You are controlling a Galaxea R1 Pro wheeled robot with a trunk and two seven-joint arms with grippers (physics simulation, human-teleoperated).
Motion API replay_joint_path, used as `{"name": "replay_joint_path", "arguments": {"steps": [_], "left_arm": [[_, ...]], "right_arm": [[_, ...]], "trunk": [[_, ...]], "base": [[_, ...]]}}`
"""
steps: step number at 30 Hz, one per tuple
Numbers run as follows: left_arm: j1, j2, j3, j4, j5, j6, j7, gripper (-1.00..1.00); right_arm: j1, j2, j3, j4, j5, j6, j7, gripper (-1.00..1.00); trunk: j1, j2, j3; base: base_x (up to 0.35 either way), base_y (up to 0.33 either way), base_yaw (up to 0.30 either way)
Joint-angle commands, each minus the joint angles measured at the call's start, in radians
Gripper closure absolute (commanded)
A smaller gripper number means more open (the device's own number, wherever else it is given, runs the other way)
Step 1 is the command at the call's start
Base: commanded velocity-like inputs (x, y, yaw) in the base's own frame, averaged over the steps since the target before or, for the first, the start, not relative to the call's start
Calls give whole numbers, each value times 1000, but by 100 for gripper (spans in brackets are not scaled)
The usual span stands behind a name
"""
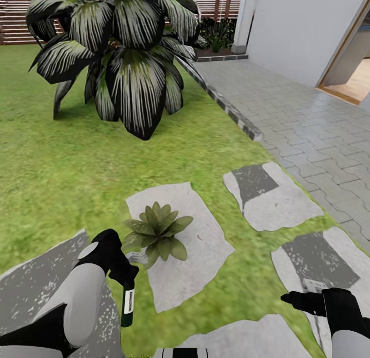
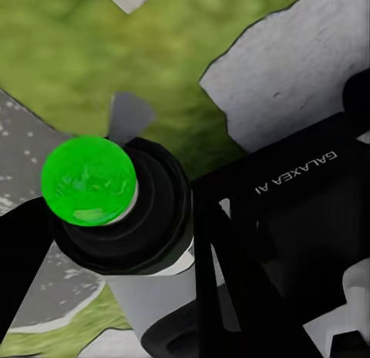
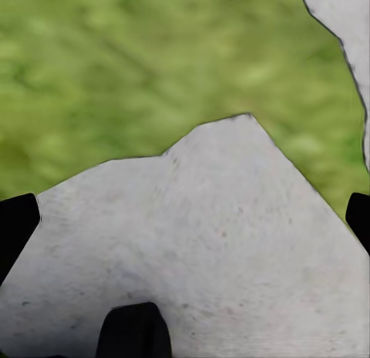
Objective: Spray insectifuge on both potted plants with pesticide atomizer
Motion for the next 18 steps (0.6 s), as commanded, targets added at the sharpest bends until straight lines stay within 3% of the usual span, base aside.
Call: {"name": "replay_joint_path", "arguments": {"steps": [1,15,18], "left_arm": [[-1,-3,7,-1,-11,10,-9,100],[-1,-4,3,0,-17,10,-10,100],[-1,-5,3,1,-18,10,-10,100]], "right_arm": [[-1,0,-3,-1,10,1,10,-100],[-1,0,0,-1,10,1,11,-100],[-1,0,0,-1,10,1,11,-100]], "trunk": [[0,0,-1],[0,0,-1],[0,0,-1]], "base": [[0,0,178],[0,0,16],[163,0,0]]}}
